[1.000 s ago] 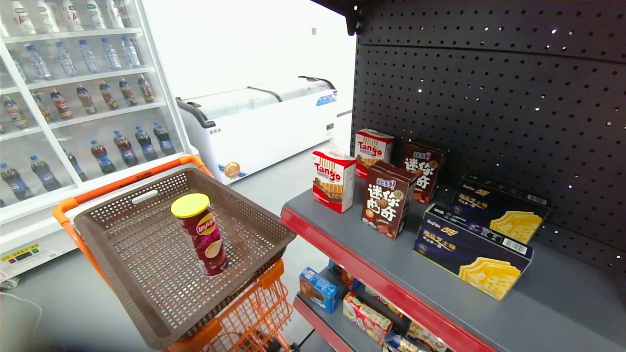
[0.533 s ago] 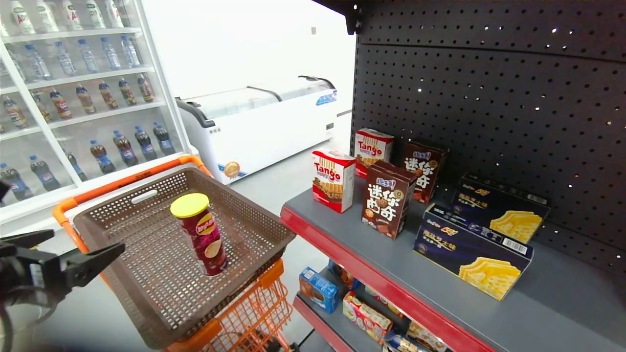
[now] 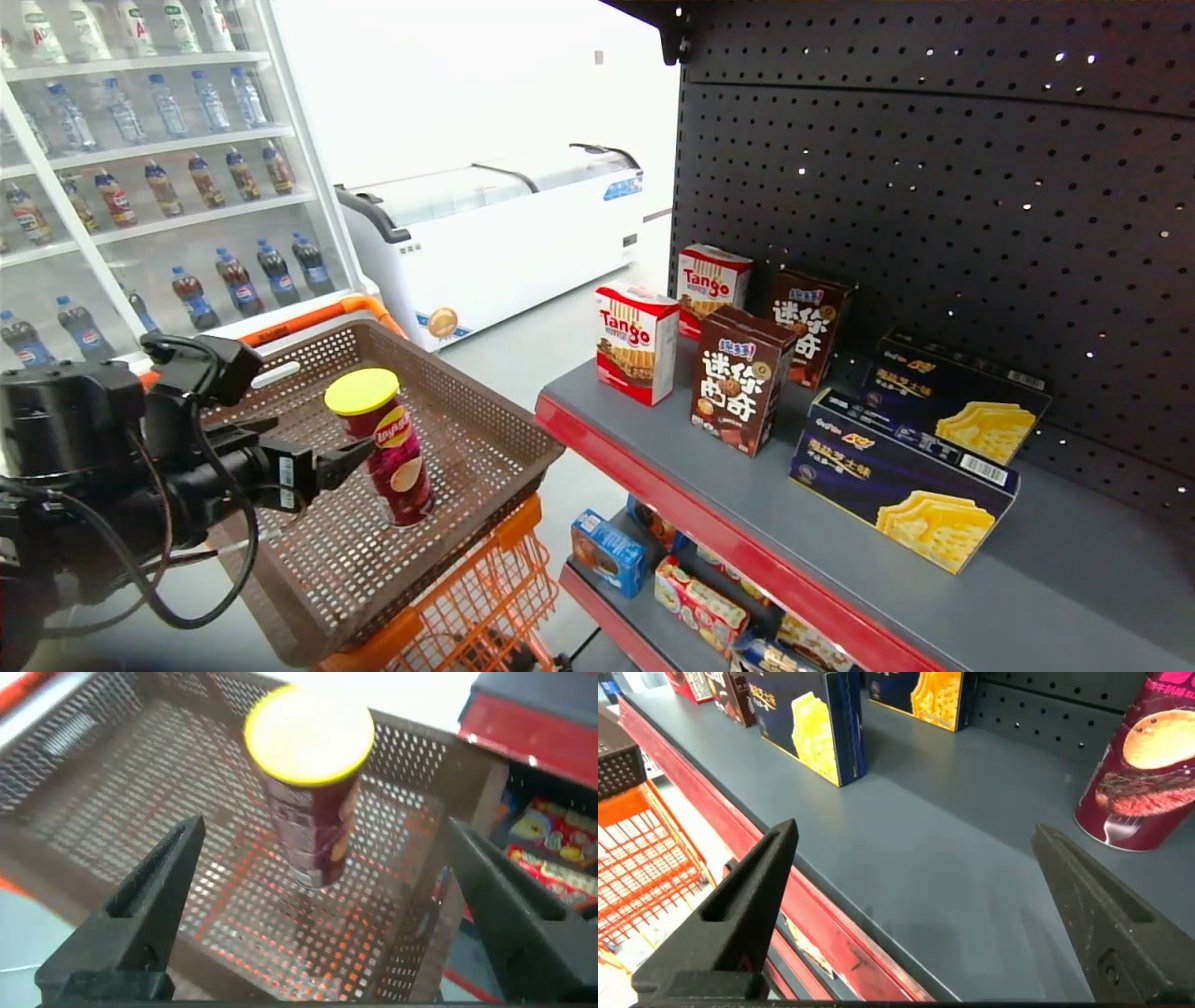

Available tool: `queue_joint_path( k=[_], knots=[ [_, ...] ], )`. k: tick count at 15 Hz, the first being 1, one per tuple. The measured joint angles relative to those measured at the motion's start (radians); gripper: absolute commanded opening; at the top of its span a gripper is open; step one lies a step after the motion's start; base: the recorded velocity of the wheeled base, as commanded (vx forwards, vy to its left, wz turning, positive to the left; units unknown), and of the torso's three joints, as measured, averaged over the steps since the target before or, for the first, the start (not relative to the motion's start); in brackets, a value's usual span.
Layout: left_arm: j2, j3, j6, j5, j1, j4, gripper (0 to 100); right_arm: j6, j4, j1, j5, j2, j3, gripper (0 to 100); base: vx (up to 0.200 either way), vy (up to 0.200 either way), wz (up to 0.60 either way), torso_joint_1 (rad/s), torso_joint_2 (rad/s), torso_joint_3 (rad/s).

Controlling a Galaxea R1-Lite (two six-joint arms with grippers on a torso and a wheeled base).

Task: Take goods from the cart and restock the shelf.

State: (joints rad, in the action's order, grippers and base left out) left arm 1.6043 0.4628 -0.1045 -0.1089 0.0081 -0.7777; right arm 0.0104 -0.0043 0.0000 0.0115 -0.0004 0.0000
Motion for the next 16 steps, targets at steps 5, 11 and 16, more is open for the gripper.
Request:
queue_joint_path(
  k=[5,11,16],
  knots=[
    [0.206,-0.022,-0.001,0.02,-0.008,-0.25,100,0.0,0.0,0.0,0.0,0.0,0.0,100,0.0,0.0,0.0,0.0,0.0,0.0],
    [0.38,0.006,0.0,0.021,-0.01,-0.364,100,0.0,0.0,0.0,0.0,0.0,0.0,100,0.0,0.0,0.0,0.0,0.0,0.0],
    [0.494,0.087,-0.029,0.02,-0.013,-0.396,100,0.0,0.0,0.0,0.0,0.0,0.0,100,0.0,0.0,0.0,0.0,0.0,0.0]
  ],
)
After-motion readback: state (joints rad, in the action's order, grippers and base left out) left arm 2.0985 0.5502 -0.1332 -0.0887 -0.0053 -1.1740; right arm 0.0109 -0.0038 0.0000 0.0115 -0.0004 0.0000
